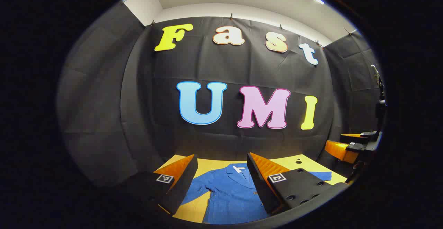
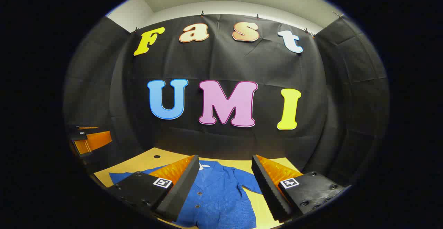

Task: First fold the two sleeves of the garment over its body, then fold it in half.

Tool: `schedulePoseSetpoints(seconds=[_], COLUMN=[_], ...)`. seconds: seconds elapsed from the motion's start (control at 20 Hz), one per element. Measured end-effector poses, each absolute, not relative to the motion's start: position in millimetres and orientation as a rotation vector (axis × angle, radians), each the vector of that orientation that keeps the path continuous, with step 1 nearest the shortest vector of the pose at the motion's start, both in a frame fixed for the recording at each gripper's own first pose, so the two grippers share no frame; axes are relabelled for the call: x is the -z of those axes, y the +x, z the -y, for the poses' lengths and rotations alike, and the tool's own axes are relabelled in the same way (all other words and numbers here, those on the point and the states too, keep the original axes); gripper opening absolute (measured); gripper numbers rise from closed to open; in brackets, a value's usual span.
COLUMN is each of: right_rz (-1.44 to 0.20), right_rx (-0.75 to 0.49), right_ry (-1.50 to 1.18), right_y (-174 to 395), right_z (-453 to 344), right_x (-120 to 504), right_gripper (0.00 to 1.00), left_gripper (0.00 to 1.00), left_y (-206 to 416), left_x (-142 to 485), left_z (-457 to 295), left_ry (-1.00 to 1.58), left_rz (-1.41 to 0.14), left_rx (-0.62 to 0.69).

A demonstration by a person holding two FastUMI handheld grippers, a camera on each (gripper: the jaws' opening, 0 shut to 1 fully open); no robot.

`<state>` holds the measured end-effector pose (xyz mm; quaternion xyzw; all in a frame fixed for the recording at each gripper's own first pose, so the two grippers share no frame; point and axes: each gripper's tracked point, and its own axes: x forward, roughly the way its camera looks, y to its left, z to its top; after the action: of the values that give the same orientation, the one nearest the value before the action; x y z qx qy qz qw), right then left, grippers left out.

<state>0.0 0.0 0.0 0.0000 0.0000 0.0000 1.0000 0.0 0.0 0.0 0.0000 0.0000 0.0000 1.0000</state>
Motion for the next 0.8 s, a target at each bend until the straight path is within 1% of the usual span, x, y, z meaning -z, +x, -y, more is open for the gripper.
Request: schedulePoseSetpoints(seconds=[0.15,0.3,0.8], right_rz=[-0.006,-0.016,-0.032], right_rx=[0.006,0.015,0.016], right_ry=[0.001,0.019,0.031], right_y=[-1.5,-3.8,-9.8], right_z=[3.8,7.5,12.1], right_x=[0.7,3.1,11.7], right_gripper=[0.96,0.96,0.96], left_gripper=[0.82,0.82,0.82], left_y=[-10.7,-13.3,-21.4], left_x=[-13.7,-21.6,-8.3], left_z=[-6.4,-3.2,11.6], left_ry=[0.029,0.066,0.045], left_rz=[0.049,0.089,0.046], left_rx=[-0.045,-0.041,-0.005])
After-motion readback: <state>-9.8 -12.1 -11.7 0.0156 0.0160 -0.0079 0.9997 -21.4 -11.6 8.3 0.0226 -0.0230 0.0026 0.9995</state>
